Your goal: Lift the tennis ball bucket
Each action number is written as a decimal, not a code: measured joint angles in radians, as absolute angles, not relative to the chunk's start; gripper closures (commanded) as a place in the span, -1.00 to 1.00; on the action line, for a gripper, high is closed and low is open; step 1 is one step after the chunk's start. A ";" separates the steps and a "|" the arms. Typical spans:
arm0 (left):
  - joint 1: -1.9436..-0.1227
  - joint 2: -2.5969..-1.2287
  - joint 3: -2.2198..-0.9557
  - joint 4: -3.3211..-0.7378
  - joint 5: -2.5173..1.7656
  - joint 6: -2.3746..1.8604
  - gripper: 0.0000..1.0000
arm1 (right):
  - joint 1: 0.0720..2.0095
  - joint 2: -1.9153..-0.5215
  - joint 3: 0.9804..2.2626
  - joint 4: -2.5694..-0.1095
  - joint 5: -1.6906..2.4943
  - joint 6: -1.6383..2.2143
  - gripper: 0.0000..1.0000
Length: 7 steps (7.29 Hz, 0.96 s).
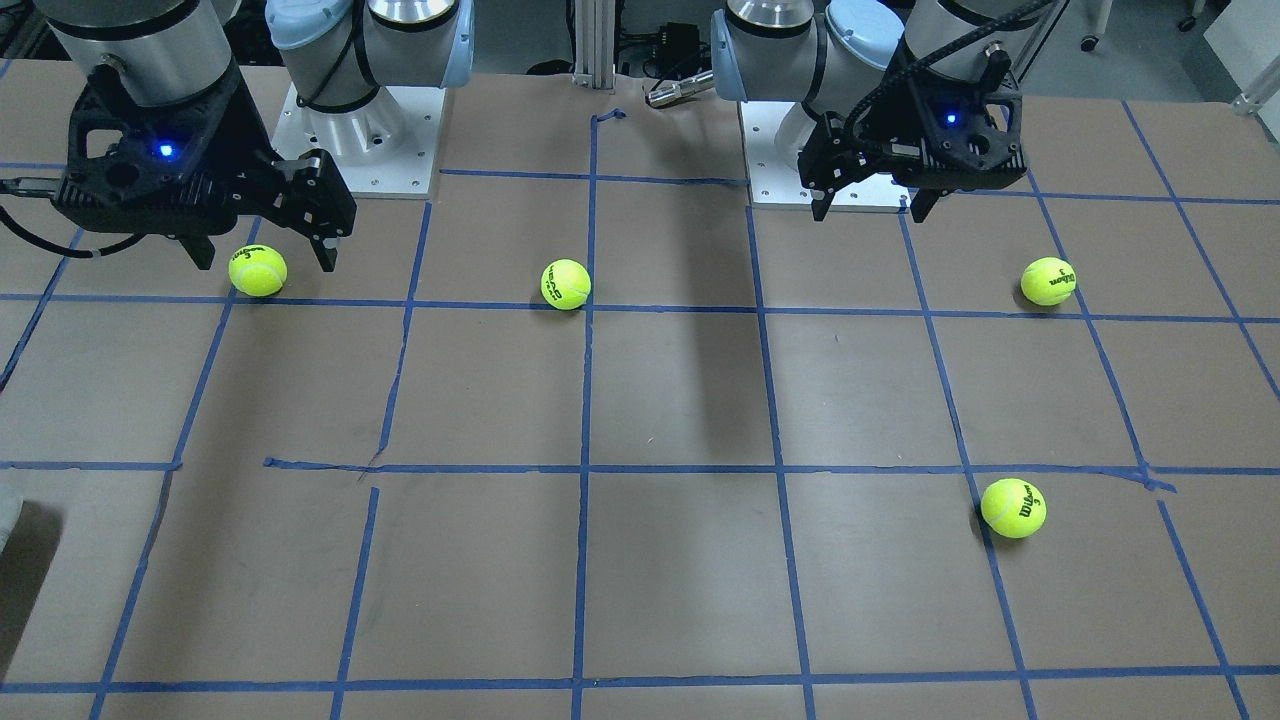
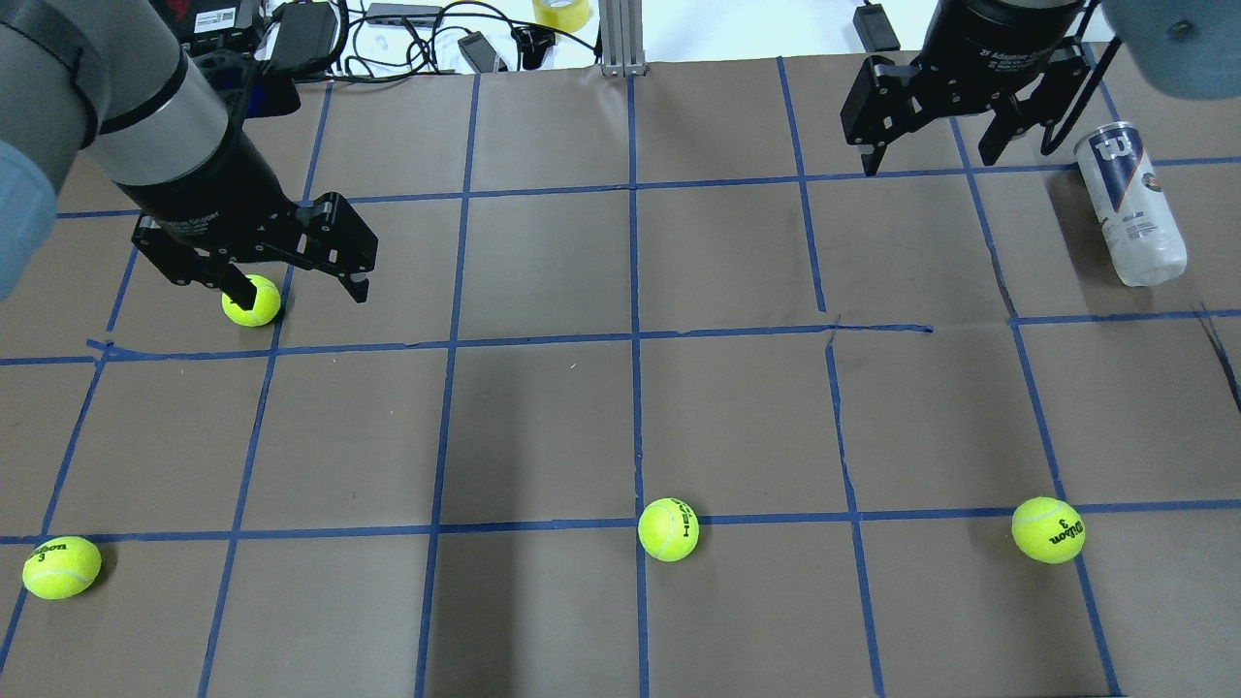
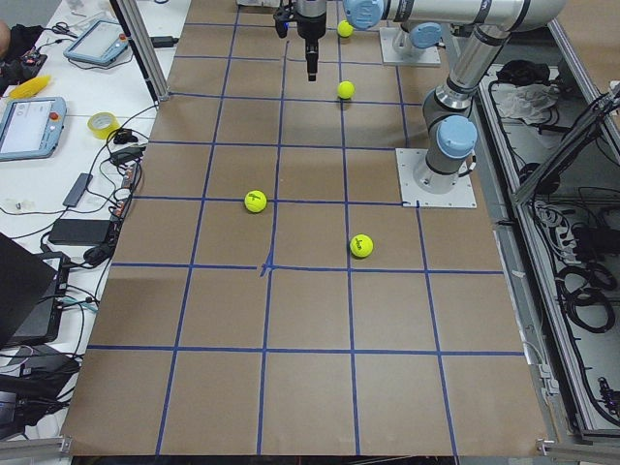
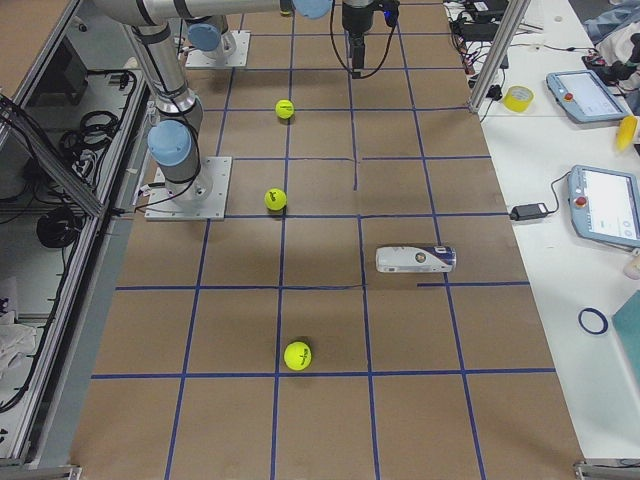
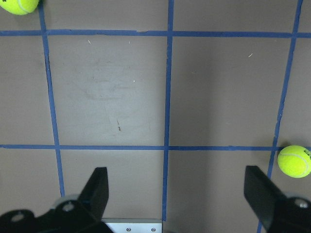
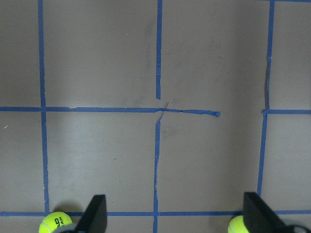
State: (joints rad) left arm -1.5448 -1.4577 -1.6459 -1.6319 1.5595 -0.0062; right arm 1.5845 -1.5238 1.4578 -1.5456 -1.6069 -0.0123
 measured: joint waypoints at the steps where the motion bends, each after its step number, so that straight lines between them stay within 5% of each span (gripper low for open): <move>1: -1.544 -1.455 -1.647 -1.630 1.560 -0.007 -1.00 | 1.584 -1.524 1.461 -1.546 -1.607 -0.012 -1.00; 7: -1.543 -1.444 -1.657 -1.630 1.562 -0.011 -1.00 | 1.561 -1.508 1.473 -1.620 -1.555 0.003 -1.00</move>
